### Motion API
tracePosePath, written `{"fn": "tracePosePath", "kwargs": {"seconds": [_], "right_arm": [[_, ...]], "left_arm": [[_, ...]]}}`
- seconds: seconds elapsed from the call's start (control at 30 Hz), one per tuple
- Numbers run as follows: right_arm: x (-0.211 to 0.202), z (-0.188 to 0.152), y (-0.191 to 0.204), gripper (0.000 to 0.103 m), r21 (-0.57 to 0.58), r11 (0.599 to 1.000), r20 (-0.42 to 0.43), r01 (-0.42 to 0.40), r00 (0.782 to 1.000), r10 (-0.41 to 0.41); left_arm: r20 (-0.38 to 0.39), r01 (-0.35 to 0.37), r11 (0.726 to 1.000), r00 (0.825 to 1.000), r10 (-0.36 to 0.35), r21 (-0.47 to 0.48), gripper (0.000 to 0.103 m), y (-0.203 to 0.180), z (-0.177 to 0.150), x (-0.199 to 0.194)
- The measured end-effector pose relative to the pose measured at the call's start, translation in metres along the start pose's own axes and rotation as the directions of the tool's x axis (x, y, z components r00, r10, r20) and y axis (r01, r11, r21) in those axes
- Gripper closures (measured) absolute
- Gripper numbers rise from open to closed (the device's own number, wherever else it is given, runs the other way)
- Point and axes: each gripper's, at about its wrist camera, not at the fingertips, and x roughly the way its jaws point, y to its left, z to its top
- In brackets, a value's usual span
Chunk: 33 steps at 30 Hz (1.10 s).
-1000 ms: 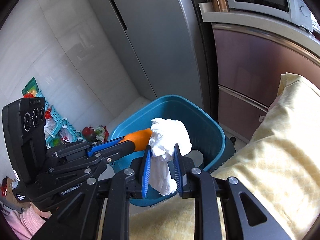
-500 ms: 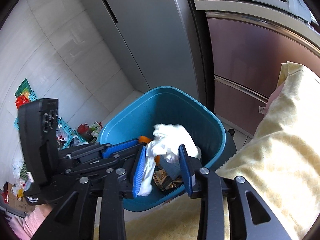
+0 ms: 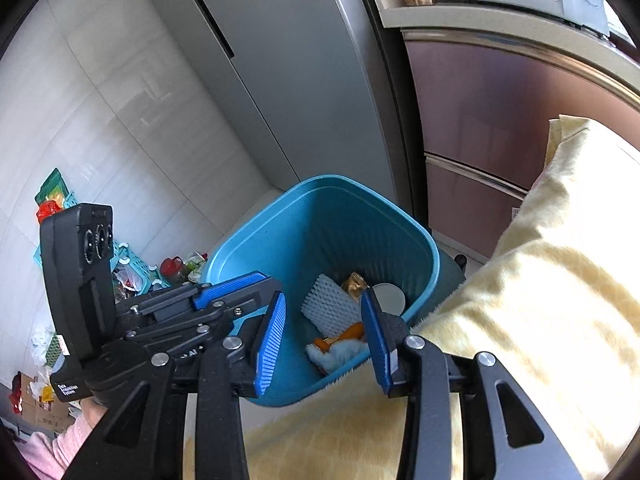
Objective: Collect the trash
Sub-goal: 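Move both open tools back over the table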
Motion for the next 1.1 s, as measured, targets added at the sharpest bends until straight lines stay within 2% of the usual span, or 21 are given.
{"fn": "tracePosePath", "kwargs": {"seconds": [0.2,0.43,0.63,0.9,1.1], "right_arm": [[-0.034,-0.014,0.002,0.064,-0.022,1.0,0.065,0.002,0.998,-0.001],[-0.089,-0.036,-0.009,0.062,-0.017,0.999,0.16,0.047,0.986,-0.044],[-0.146,-0.06,-0.036,0.06,0.029,0.995,0.247,0.095,0.964,-0.099],[-0.21,-0.108,-0.088,0.055,0.177,0.963,0.319,0.202,0.914,-0.25],[-0.244,-0.14,-0.132,0.054,0.321,0.907,0.339,0.272,0.861,-0.378]], "left_arm": [[0.05,0.045,0.997,0.998,-0.048,0.063,0.071,-0.029,-0.003,-0.023],[0.065,0.133,0.978,0.987,-0.145,0.162,0.069,-0.075,-0.007,-0.042],[0.034,0.202,0.951,0.976,-0.216,0.235,0.068,-0.117,-0.014,-0.045],[-0.014,0.27,0.902,0.959,-0.282,0.336,0.064,-0.181,-0.024,-0.036],[-0.04,0.29,0.859,0.952,-0.302,0.421,0.056,-0.229,-0.021,-0.022]]}}
